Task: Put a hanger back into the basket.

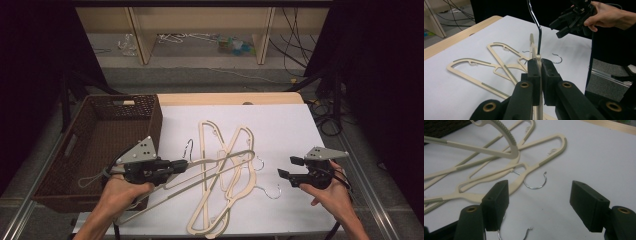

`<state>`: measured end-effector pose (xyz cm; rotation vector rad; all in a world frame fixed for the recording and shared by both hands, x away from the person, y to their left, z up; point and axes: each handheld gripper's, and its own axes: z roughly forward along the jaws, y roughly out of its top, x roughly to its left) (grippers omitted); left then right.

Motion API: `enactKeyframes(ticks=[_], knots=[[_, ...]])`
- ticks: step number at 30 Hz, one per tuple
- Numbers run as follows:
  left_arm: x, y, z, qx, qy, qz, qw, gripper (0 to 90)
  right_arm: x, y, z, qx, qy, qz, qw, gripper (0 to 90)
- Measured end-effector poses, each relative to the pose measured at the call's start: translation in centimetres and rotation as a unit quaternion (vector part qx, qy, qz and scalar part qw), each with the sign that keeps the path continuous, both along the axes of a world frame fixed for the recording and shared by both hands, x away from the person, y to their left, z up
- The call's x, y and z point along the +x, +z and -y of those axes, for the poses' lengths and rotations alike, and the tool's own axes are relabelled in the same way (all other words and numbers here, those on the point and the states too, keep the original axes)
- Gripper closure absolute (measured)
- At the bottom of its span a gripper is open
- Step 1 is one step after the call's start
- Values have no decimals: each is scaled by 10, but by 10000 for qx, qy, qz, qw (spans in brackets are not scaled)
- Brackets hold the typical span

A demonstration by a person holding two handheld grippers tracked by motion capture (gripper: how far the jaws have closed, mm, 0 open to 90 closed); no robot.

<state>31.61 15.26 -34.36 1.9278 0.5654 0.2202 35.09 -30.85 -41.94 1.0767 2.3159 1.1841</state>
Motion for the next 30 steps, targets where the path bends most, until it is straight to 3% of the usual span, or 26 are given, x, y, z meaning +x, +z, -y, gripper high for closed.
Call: enactKeyframes(ticks=[6,7,9,13,14,17,20,21,22,23,24,25,26,27,28,30], knots=[[1,13,-4,-19,116,61,9999,861,0,0,-1,9,33,-43,10000,329],[1,16,-5,-34,136,19,9999,861,-1,0,-1,-18,89,-148,9998,331],[0,31,-8,-58,150,77,9998,861,-1,0,-2,-1,74,-51,10000,331],[-1,49,-14,-152,175,150,9996,861,-1,0,-2,-19,93,-69,9999,331],[-1,63,-22,-131,282,232,9992,861,-2,-1,-2,-39,107,-52,9999,331],[0,75,-34,-188,455,289,9984,861,-2,-1,-2,-38,105,-64,9999,331],[7,94,-65,-161,928,546,9941,861,-3,1,-2,-60,133,-87,9999,332],[7,94,-65,-161,928,546,9941,861,-3,1,-2,-73,146,-90,9998,332],[14,101,-86,62,1349,893,9868,861,-3,0,-2,-23,150,-59,9999,333],[14,101,-86,62,1349,893,9868,861,-3,0,-3,-29,157,-58,9999,333],[20,103,-102,14,1231,843,9888,861,-4,0,-3,-20,141,-90,9999,334],[20,103,-102,14,1231,843,9888,861,-4,0,-3,-20,141,-90,9999,334],[22,103,-110,24,1361,814,9873,861,-4,0,-3,-13,146,-79,9999,335],[27,102,-126,43,1609,787,9838,861,-3,-1,-4,-52,188,-38,9998,335],[27,102,-126,43,1609,787,9838,861,-4,-1,-4,-33,183,-90,9998,335],[32,99,-141,58,1822,762,9803,861,-4,-1,-5,-33,179,-109,9998,335]])
